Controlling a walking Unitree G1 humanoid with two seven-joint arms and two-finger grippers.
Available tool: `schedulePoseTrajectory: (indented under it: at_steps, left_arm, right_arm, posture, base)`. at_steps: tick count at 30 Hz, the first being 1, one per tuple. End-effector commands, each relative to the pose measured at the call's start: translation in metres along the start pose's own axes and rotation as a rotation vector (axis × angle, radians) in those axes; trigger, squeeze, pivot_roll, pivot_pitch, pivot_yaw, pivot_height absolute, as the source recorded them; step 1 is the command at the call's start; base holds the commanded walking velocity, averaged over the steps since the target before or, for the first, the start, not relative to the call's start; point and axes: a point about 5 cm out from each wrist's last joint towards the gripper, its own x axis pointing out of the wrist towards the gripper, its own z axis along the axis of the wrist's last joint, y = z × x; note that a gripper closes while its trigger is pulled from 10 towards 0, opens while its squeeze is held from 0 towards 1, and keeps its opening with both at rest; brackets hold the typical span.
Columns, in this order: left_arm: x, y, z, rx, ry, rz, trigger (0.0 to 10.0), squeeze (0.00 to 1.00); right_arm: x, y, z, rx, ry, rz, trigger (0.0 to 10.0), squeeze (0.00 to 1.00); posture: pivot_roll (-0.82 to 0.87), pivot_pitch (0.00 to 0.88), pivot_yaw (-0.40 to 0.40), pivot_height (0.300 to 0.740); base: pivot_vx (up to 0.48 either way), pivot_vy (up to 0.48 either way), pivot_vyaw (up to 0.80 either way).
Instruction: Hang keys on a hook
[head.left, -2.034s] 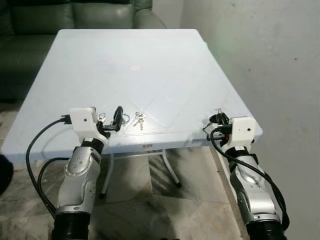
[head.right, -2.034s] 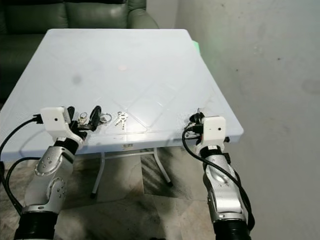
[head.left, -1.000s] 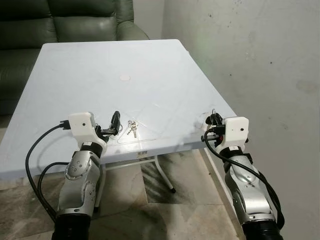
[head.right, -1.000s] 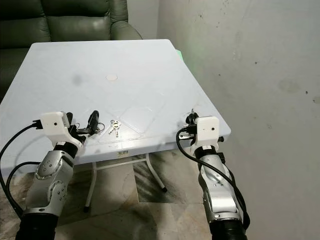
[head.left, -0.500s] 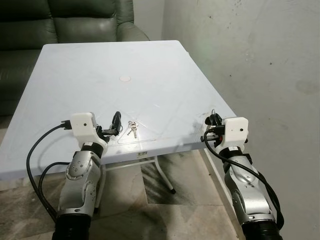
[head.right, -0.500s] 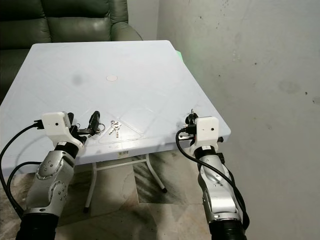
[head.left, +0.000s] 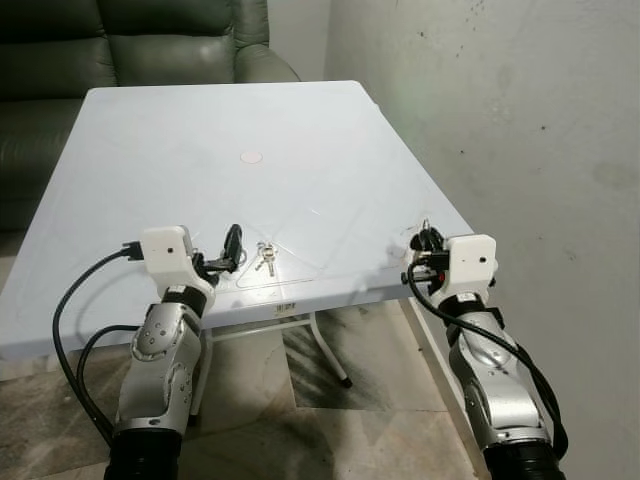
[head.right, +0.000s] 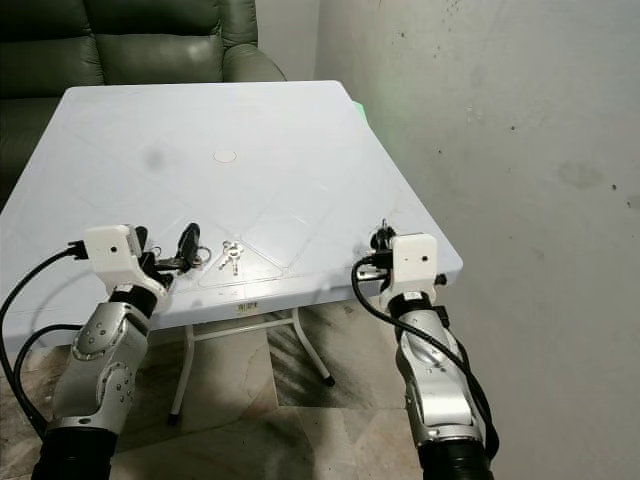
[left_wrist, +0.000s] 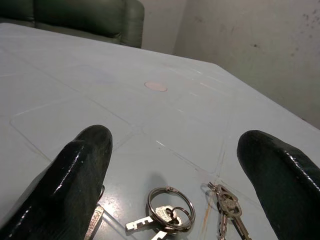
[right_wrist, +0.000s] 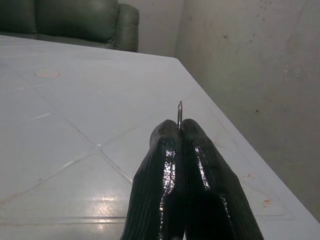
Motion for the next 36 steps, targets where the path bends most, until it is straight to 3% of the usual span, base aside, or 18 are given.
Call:
schedulePoseTrajectory:
  at_steps: [1, 5, 10, 14, 27, 36]
  left_arm:
    - [-0.0003, -0.0034, 0.0028, 0.018, -0.011, -0.019, 10.0, 0.0]
    - [-0.0008, -0.0052, 0.0027, 0.021, -0.011, -0.03, 10.0, 0.0]
    - [-0.0014, -0.0035, 0.0038, -0.069, -0.028, -0.005, 10.0, 0.0]
    - [-0.0014, -0.0023, 0.0038, -0.024, -0.024, 0.007, 10.0, 0.0]
    - [-0.0021, -0.0033, 0.0023, -0.034, -0.016, 0.011, 10.0, 0.0]
    - [-0.004, -0.0001, -0.0018, 0.004, 0.006, 0.013, 10.0, 0.0]
  right_arm:
    - [-0.0006, -0.002, 0.0007, -0.009, 0.002, -0.002, 10.0, 0.0]
    - [-0.0009, -0.0022, 0.0008, -0.011, 0.003, -0.001, 10.0, 0.0]
    - [-0.0011, -0.0028, 0.0003, -0.015, 0.005, 0.0, 10.0, 0.0]
    - [-0.001, -0.0031, 0.0007, -0.017, 0.001, 0.0, 10.0, 0.0]
    - [-0.0006, -0.0043, 0.0013, 0.009, 0.007, -0.036, 10.0, 0.0]
    - [0.0022, -0.0069, -0.0002, -0.025, 0.041, -0.081, 10.0, 0.0]
  posture:
    - [0.0, 0.023, -0.042, 0.74]
    - [0.0, 0.025, -0.043, 0.74]
    - [0.0, 0.027, -0.047, 0.74]
    - [0.01, 0.027, -0.048, 0.74]
    - [0.0, 0.033, -0.053, 0.74]
    - [0.0, 0.041, -0.054, 0.74]
  base:
    - [0.0, -0.259, -0.68]
    - [0.0, -0.325, -0.68]
    - [0.0, -0.096, -0.68]
    - [0.0, 0.0, -0.3]
    - [0.0, 0.0, 0.0]
    - [0.0, 0.0, 0.0]
